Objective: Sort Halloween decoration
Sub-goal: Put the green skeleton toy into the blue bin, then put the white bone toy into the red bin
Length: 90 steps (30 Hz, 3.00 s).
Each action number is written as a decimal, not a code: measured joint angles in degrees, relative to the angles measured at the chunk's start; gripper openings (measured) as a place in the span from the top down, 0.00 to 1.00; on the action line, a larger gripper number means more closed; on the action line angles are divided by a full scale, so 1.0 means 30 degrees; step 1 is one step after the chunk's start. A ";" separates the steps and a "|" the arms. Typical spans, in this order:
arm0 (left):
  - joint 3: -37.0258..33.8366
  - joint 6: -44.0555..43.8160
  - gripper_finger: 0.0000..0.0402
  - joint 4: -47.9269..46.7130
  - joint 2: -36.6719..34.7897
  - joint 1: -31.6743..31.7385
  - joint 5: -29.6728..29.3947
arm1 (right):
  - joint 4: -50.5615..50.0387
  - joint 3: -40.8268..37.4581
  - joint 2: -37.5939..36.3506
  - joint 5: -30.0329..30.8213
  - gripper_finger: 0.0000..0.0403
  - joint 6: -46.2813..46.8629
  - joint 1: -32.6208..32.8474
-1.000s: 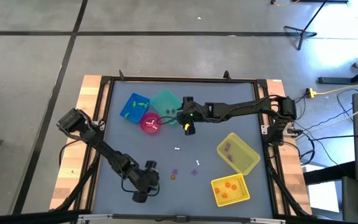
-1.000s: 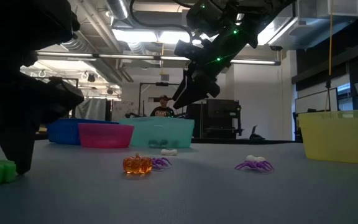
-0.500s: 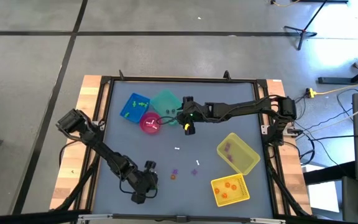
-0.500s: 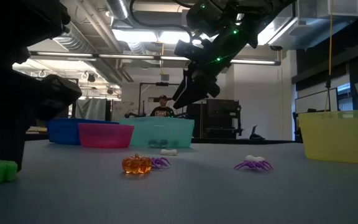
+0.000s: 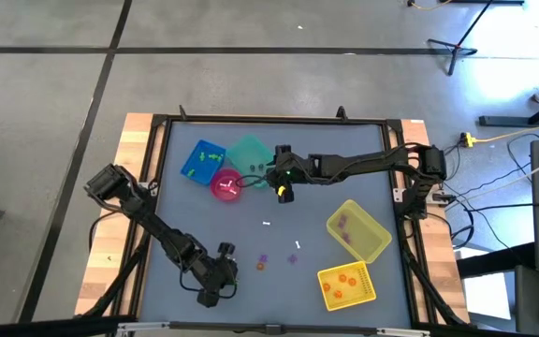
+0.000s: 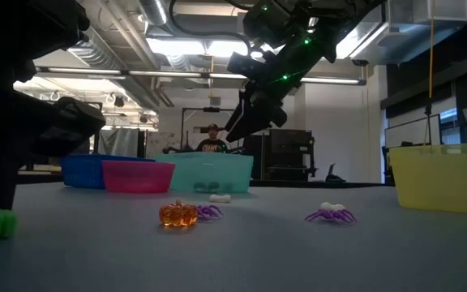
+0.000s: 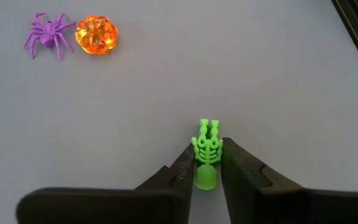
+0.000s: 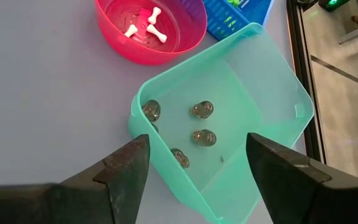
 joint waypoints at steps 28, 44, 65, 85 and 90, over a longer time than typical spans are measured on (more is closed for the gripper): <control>-0.0036 -0.1551 0.90 0.1000 -0.3650 0.2458 -0.2642 | 0.0007 0.0000 0.0000 -0.0141 0.34 0.0113 0.0000; -0.0022 -0.1479 0.90 -1.1618 -1.2316 0.7895 -0.5400 | 0.0005 0.0000 0.0000 -0.0184 0.34 0.0858 -0.0002; -0.0022 -0.1421 0.90 -1.8036 -1.2371 1.5900 -0.5705 | 0.0006 0.0000 0.0000 -0.0199 0.34 0.0863 -0.0002; -0.0022 -0.1430 0.73 -1.8017 -1.2371 1.7218 -0.5960 | 0.0001 0.0000 0.0000 -0.0177 0.34 0.0865 0.0000; -0.0022 -0.1547 0.68 -1.8017 -1.2371 1.7216 -0.5960 | 0.0007 0.0000 0.0000 -0.0152 0.34 0.0938 0.0000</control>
